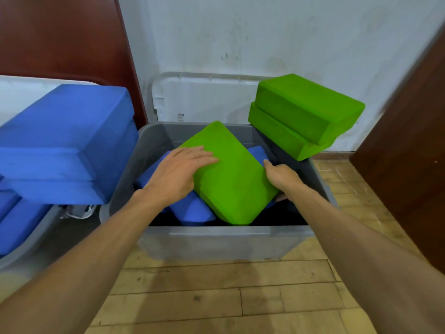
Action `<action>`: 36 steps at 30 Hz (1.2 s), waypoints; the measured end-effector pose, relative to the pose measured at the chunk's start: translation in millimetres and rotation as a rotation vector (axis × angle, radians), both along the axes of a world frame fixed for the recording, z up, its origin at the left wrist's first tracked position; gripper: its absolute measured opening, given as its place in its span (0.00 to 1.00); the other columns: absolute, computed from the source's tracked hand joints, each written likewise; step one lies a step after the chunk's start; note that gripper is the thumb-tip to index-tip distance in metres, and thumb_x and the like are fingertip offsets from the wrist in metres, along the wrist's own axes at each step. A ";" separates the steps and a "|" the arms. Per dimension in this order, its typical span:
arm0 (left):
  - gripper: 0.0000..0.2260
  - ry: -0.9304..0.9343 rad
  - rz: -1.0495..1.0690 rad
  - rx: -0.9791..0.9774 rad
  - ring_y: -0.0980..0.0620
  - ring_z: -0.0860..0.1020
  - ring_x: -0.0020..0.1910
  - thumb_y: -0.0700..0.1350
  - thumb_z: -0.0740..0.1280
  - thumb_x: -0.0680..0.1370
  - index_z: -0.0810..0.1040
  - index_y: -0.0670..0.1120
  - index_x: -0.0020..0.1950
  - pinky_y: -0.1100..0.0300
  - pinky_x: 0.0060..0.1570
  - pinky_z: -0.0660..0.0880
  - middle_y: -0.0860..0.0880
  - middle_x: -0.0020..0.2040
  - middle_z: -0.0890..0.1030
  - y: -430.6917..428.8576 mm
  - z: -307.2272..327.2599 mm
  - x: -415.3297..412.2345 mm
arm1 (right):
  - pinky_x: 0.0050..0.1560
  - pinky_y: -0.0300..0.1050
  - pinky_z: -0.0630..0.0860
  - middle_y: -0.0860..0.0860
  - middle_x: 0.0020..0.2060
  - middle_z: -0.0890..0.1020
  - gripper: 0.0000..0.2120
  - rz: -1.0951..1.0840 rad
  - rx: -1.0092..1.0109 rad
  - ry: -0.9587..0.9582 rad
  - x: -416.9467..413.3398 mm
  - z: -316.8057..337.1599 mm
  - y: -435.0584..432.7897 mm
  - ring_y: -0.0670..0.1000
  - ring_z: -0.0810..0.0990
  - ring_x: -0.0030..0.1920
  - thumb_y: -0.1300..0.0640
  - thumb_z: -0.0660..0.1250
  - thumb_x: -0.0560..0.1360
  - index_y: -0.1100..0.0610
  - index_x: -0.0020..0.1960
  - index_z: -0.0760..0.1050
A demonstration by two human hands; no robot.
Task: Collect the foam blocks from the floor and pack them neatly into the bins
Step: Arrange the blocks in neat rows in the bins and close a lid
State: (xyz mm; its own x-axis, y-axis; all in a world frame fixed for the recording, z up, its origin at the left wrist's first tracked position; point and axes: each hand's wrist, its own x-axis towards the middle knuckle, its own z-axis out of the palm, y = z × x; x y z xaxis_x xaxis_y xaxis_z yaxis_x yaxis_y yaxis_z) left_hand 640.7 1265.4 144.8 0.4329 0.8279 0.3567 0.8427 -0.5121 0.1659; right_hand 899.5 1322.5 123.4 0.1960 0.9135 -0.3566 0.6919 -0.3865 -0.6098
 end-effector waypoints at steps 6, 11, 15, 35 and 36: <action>0.18 0.047 0.349 -0.070 0.55 0.61 0.74 0.58 0.51 0.80 0.74 0.57 0.64 0.44 0.75 0.47 0.57 0.73 0.68 -6.8 4.7 11.4 | 0.41 0.56 0.83 0.60 0.56 0.79 0.41 0.134 0.145 -0.096 -10.1 14.9 -3.2 0.62 0.81 0.50 0.27 0.48 0.73 0.61 0.57 0.77; 0.31 -0.036 0.482 -0.355 0.50 0.43 0.78 0.73 0.50 0.73 0.62 0.62 0.73 0.36 0.72 0.42 0.56 0.79 0.46 -4.1 5.5 10.0 | 0.29 0.45 0.79 0.53 0.50 0.78 0.32 0.282 0.062 0.190 -7.9 18.1 -12.4 0.54 0.80 0.47 0.31 0.64 0.70 0.58 0.55 0.77; 0.25 -0.149 0.576 -0.398 0.43 0.47 0.76 0.64 0.58 0.78 0.59 0.64 0.74 0.37 0.72 0.49 0.50 0.79 0.46 -3.1 -4.5 10.5 | 0.32 0.45 0.80 0.54 0.51 0.82 0.29 0.260 0.049 0.371 -13.7 12.5 -9.0 0.52 0.81 0.44 0.35 0.67 0.71 0.60 0.57 0.79; 0.23 -0.061 0.388 -0.305 0.45 0.56 0.72 0.53 0.61 0.79 0.63 0.56 0.74 0.49 0.73 0.53 0.48 0.73 0.63 16.2 2.5 20.0 | 0.58 0.53 0.70 0.60 0.62 0.72 0.23 0.072 0.225 -0.380 24.5 -29.9 -11.0 0.62 0.70 0.63 0.46 0.67 0.75 0.61 0.61 0.71; 0.23 -0.080 0.401 -0.279 0.45 0.57 0.72 0.53 0.61 0.78 0.64 0.55 0.74 0.49 0.73 0.54 0.48 0.72 0.64 15.4 1.5 22.3 | 0.58 0.53 0.70 0.59 0.61 0.72 0.24 0.066 0.281 -0.367 23.6 -29.4 -10.6 0.61 0.71 0.62 0.45 0.68 0.75 0.61 0.61 0.72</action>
State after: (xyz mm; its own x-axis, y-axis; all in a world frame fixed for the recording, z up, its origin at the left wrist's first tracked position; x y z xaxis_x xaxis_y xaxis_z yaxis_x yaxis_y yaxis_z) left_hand 663.0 1280.8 146.3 0.0407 0.9923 0.1166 0.9434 -0.0766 0.3227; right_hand 923.1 1311.9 94.0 0.2011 0.9795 -0.0118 0.8990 -0.1893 -0.3949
